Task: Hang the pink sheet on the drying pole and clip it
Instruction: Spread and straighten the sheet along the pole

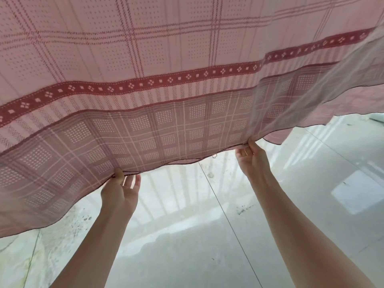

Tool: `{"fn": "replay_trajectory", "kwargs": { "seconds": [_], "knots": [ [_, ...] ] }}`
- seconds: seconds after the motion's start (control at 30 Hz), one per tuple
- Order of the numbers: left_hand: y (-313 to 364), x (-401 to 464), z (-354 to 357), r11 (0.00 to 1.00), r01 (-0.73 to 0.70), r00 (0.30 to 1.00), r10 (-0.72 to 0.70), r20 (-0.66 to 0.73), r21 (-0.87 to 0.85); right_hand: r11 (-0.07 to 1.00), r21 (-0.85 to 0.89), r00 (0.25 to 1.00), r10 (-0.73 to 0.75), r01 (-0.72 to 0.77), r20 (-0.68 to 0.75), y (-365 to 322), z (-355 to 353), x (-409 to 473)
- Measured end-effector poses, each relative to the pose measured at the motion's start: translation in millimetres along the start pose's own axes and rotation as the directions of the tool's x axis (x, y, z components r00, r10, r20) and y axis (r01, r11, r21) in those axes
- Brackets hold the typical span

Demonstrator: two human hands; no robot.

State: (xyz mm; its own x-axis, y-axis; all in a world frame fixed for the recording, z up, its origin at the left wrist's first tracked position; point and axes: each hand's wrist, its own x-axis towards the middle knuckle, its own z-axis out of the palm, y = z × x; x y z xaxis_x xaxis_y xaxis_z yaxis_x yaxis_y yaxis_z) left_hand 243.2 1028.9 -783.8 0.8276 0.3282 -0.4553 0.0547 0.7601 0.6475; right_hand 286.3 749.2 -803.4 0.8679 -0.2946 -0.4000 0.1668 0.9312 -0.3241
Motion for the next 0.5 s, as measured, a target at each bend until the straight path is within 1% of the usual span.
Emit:
{"fn": "replay_trajectory", "kwargs": {
  "seconds": [0.1, 0.17, 0.27, 0.33, 0.4, 0.43, 0.5],
  "knots": [
    [-10, -2, 3, 0.999, 0.044, 0.997, -0.042, 0.065, -0.026, 0.999, -0.036, 0.999, 0.026, -0.025, 0.025, 4, 1, 3],
    [-23, -11, 9, 0.994, 0.104, 0.983, -0.107, 0.149, 0.031, 0.997, -0.070, 0.999, 0.038, -0.038, 0.007, 7, 4, 0],
    [-53, -28, 29, 0.956, 0.240, 0.933, -0.276, 0.231, 0.171, 0.992, -0.100, 0.995, 0.070, -0.076, -0.064, 15, 7, -15],
    [-72, -41, 49, 0.910, 0.335, 0.878, -0.396, 0.268, 0.245, 0.989, -0.124, 0.992, 0.073, -0.085, -0.103, 17, 7, -29],
    [-85, -51, 66, 0.872, 0.393, 0.842, -0.469, 0.267, 0.293, 0.982, -0.170, 0.990, 0.057, -0.078, -0.127, 17, 6, -42],
    [-89, -54, 71, 0.865, 0.403, 0.842, -0.479, 0.248, 0.300, 0.979, -0.191, 0.990, 0.049, -0.074, -0.135, 17, 6, -49],
    [-92, -55, 74, 0.874, 0.407, 0.870, -0.460, 0.179, 0.265, 0.974, -0.215, 0.990, 0.039, -0.067, -0.134, 16, 5, -57]
  ]
}}
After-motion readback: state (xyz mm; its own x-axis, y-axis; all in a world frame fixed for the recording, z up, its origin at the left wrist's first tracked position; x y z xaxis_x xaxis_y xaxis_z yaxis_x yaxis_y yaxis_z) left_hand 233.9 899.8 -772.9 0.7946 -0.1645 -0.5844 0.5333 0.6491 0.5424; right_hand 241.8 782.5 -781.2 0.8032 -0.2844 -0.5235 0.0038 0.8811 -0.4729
